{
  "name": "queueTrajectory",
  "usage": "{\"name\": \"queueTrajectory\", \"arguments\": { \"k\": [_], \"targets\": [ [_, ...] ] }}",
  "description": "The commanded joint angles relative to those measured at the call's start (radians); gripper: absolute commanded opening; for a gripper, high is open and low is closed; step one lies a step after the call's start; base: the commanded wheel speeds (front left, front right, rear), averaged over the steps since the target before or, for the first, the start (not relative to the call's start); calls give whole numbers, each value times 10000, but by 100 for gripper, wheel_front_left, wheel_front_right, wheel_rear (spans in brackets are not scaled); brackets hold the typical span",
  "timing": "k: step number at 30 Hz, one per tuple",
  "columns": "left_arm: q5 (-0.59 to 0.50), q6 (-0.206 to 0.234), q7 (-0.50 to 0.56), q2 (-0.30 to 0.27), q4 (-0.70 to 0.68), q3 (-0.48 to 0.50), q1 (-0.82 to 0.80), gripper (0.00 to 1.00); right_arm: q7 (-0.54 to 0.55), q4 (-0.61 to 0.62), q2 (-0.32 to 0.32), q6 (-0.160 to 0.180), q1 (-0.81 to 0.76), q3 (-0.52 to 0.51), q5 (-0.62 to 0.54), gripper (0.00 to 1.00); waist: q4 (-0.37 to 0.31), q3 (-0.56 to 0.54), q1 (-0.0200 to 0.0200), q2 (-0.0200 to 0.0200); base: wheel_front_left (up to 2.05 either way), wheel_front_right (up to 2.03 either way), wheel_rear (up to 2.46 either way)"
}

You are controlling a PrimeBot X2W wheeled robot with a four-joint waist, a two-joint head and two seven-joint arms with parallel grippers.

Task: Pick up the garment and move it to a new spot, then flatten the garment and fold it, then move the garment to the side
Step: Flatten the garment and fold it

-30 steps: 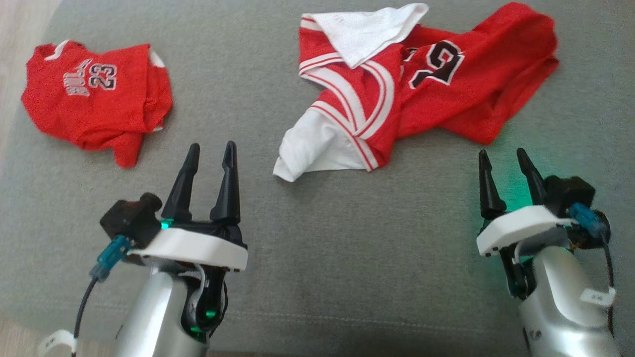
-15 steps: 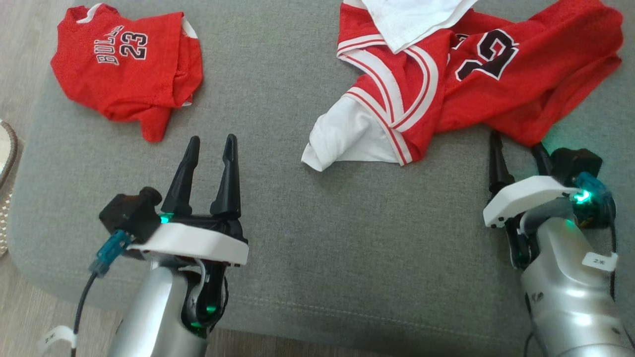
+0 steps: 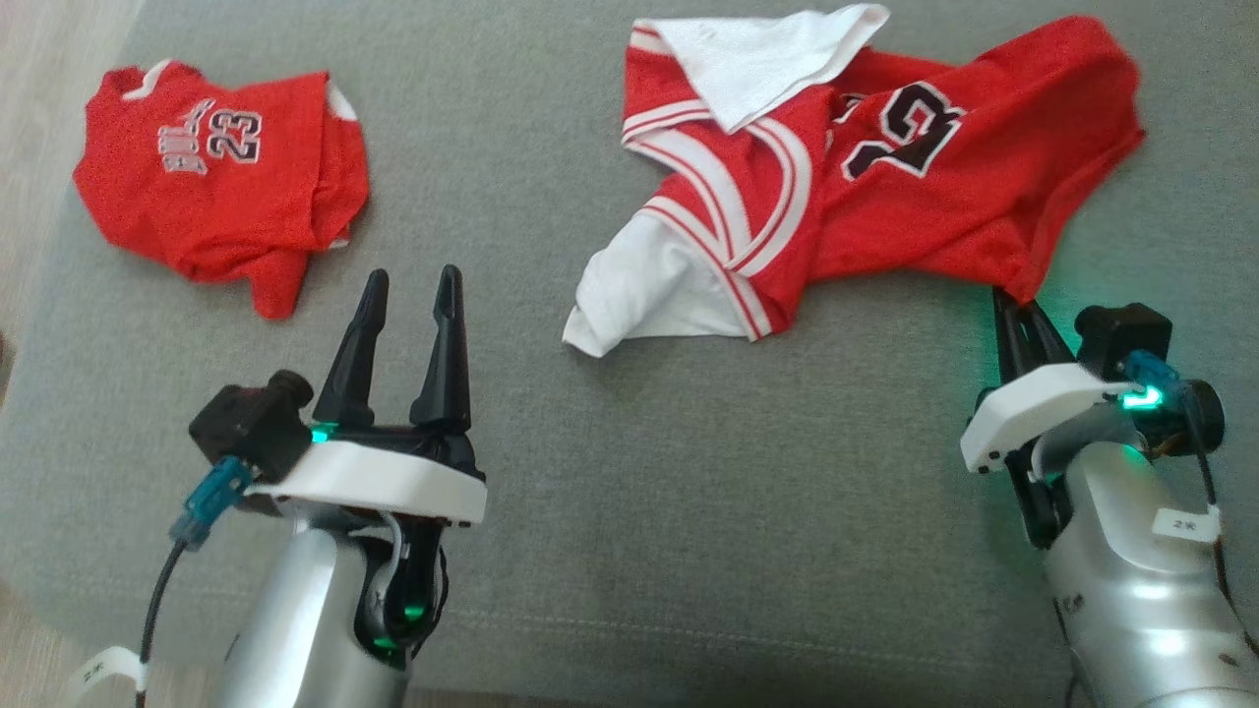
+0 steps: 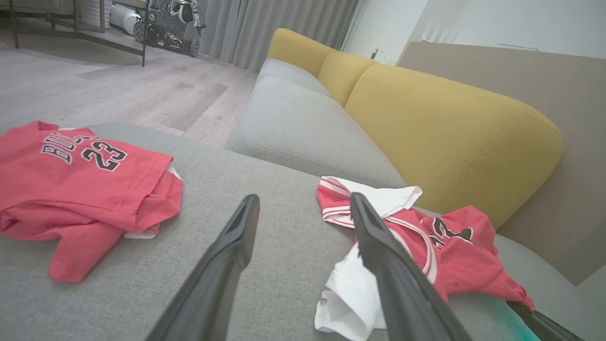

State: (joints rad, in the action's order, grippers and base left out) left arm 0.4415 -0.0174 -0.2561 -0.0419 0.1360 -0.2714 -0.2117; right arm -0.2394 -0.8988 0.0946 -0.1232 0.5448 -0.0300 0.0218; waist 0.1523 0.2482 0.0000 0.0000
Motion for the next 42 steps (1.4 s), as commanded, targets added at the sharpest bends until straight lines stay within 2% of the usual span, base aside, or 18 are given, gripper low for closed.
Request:
{"name": "queueTrajectory", "arguments": {
  "k": [1, 10, 15, 20, 23, 26, 31, 34, 42],
  "targets": [
    [58, 59, -57, -83, -281, 381, -237, 100, -149, 381, 115, -75, -68, 382, -75, 0, -239, -301, 0, 0, 0, 0, 0],
    [119, 139, -57, -83, -218, 469, 192, 100, 719, 1994, 1151, -75, -668, 1965, 563, 0, -776, -1212, 0, 0, 0, 0, 0],
    [141, 159, -57, -83, -155, 550, 549, 100, 1891, 3815, 2223, -75, -1501, 3002, 1477, 0, -993, -1855, 0, 0, 0, 0, 0],
    [185, 225, -57, -83, -226, 539, 827, 100, 3995, 6495, 3813, -75, -2806, 4017, 3058, 0, -1085, -2246, 0, 0, 0, 0, 0],
    [210, 259, -57, -83, -292, 457, 848, 100, 5116, 8000, 4840, -75, -3434, 3894, 3776, 0, -1040, -2239, 0, 0, 0, 0, 0],
    [290, 270, -57, -83, -360, 294, 770, 100, 5909, 9217, 5486, -75, -3744, 2958, 4136, 0, -839, -2047, 0, 0, 0, 0, 0],
    [323, 248, -57, -83, -360, 97, 625, 100, 6245, 9513, 5466, -75, -3377, 2488, 4202, 0, -544, -1687, 0, 0, 0, 0, 0],
    [328, 212, -57, -83, -359, -63, 368, 100, 6385, 9172, 5567, -75, -2774, 2587, 4204, 0, -205, -1254, 0, 0, 0, 0, 0],
    [439, 163, -57, -83, -361, -434, -264, 100, 6480, 6538, 5902, -75, -401, 4179, 4612, 0, 680, -59, 0, 0, 0, 0, 0]
  ]
}}
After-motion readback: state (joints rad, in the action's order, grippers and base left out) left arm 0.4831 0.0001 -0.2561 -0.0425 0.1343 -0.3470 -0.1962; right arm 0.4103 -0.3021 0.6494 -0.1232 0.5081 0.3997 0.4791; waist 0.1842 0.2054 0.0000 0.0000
